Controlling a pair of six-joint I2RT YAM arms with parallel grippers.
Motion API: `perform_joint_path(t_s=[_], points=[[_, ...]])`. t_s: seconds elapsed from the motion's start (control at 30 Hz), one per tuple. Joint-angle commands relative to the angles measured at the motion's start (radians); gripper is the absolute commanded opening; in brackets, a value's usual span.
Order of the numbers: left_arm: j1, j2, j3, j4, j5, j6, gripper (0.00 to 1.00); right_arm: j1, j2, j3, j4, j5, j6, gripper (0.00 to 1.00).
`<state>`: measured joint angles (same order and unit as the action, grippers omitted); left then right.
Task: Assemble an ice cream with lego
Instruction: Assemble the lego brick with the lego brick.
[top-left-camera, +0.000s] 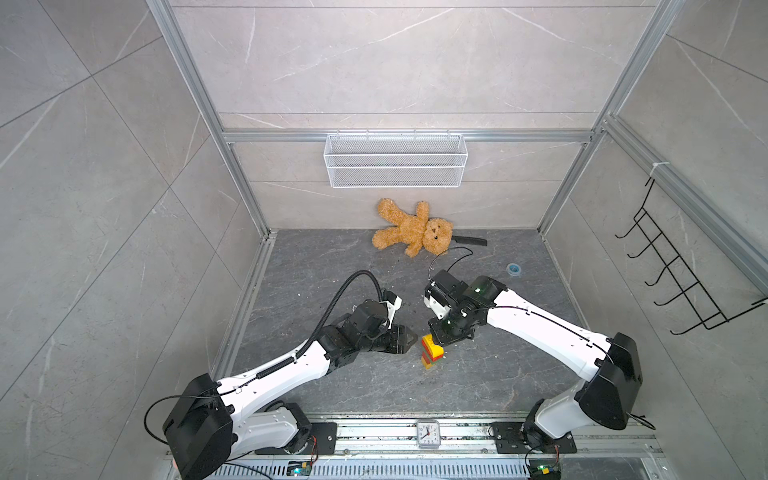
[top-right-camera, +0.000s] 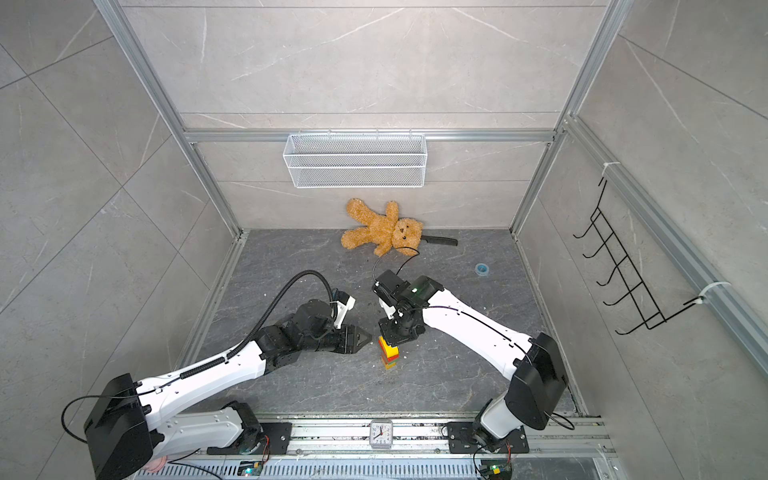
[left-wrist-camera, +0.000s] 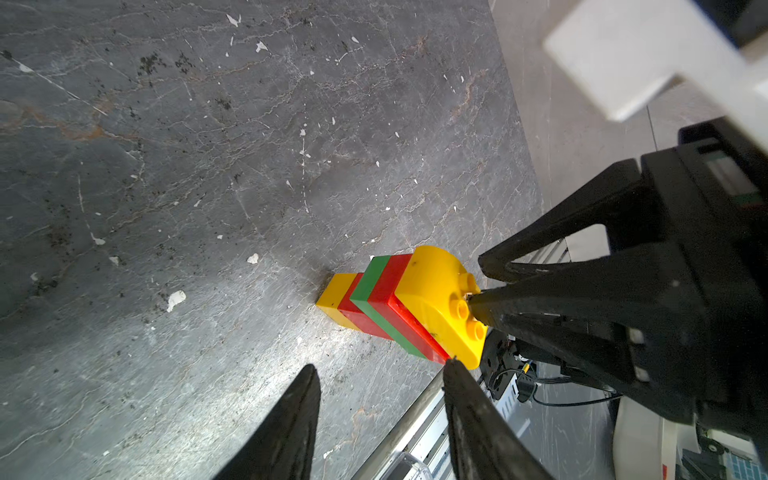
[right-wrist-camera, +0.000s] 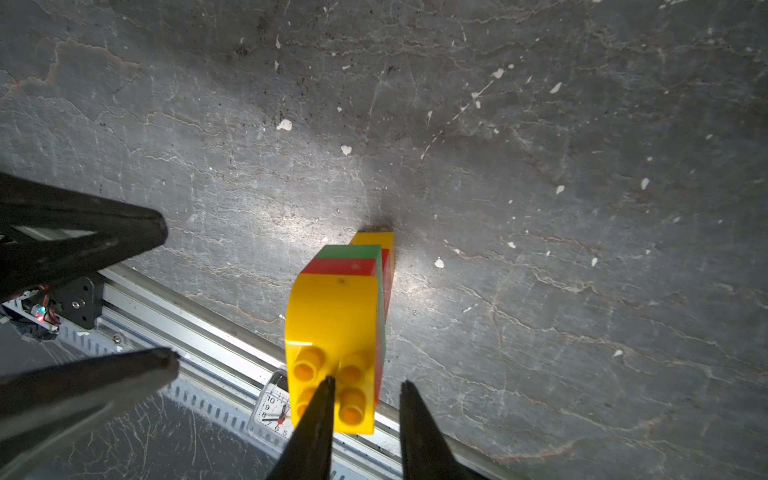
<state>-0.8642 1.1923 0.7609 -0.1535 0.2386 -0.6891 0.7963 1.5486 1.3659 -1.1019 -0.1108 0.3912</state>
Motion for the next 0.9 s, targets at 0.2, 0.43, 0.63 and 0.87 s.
perform_joint_path(t_s=[0.2,0.43,0.63,0.87], points=[[-0.002,0.028,0.012,0.022,0.006,-0.001,0.51,0.017,-0.023,-0.014,-0.003,-0.021,0.000,0.29],[-0.002,0.034,0.010,0.030,0.006,-0.001,0.51,0.028,-0.001,0.006,-0.016,-0.018,-0.020,0.29],[-0.002,0.044,0.012,0.042,0.016,-0.001,0.51,0.028,0.001,0.002,-0.023,-0.003,-0.028,0.29],[-0.004,0.059,0.033,0.043,0.031,0.008,0.51,0.025,-0.011,-0.024,0.004,0.004,-0.026,0.29]])
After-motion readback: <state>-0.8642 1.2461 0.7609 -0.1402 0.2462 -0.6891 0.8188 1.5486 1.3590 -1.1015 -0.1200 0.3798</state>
